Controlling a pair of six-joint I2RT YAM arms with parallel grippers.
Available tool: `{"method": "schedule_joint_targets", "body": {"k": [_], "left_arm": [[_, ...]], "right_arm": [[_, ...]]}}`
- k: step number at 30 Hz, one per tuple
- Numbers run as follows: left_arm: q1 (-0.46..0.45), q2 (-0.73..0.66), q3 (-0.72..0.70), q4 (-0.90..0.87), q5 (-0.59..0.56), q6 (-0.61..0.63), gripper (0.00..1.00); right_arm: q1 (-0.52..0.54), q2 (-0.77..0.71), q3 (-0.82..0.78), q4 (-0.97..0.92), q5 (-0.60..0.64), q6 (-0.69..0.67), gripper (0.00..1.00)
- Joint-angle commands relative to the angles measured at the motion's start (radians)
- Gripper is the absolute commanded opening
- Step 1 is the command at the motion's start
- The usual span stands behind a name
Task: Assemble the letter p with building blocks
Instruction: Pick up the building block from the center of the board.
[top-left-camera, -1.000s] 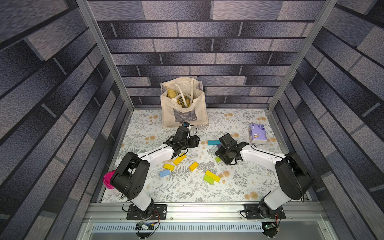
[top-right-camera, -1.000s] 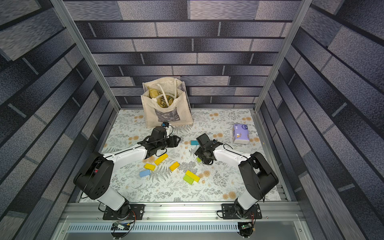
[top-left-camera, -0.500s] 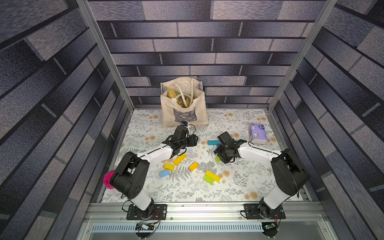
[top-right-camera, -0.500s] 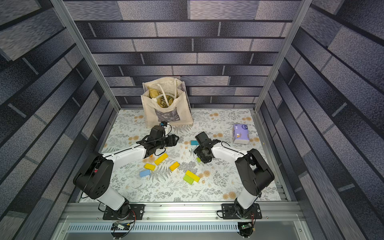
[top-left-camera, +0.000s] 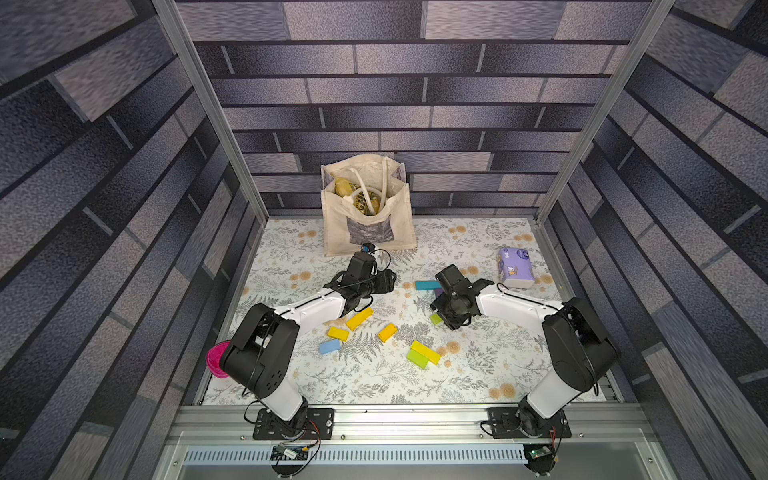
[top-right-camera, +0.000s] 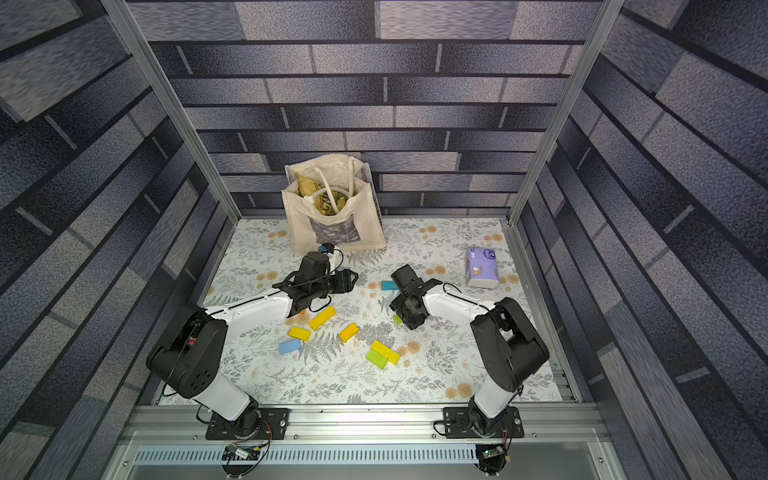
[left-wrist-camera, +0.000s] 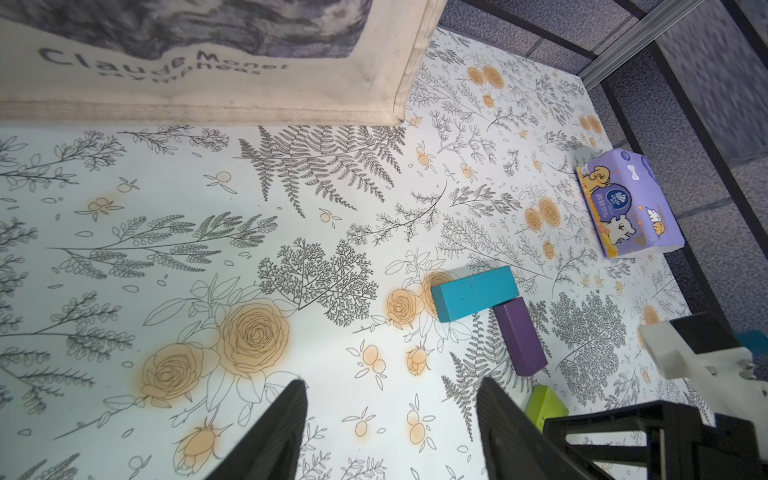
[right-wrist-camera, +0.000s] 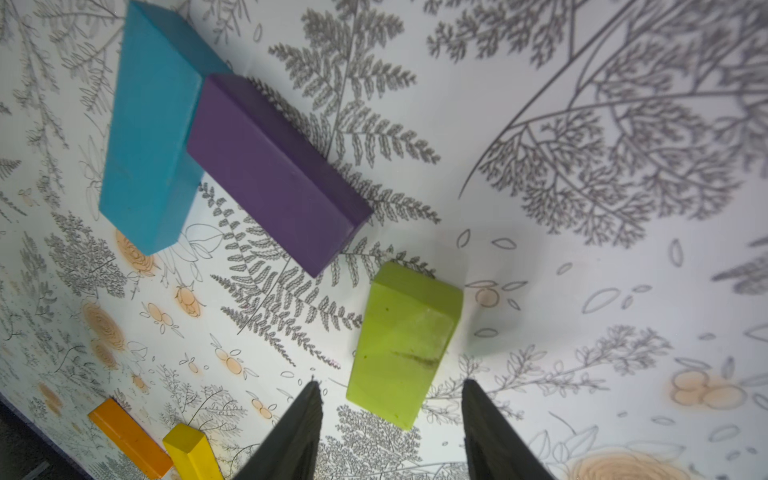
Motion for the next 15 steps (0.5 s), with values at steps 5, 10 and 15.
{"method": "schedule_joint_targets", "body": {"k": [5,10,15], "left_arm": [[0.013,-0.005,-0.021,0.016,0.002,0.001,0.68],[0.017,-0.003,-0.029,0.019,0.003,-0.001,0.68],[0.022,0.005,-0.033,0.026,0.005,-0.003,0.68]], "right_arm": [[-0.007,0.006,0.03,-0.05,0.021,-0.017,0.58],[-0.007,0.039,0.035,-0.032,0.007,-0.003,0.6],[-0.007,0.054,0.045,-0.052,0.025,0.016,0.6]]}}
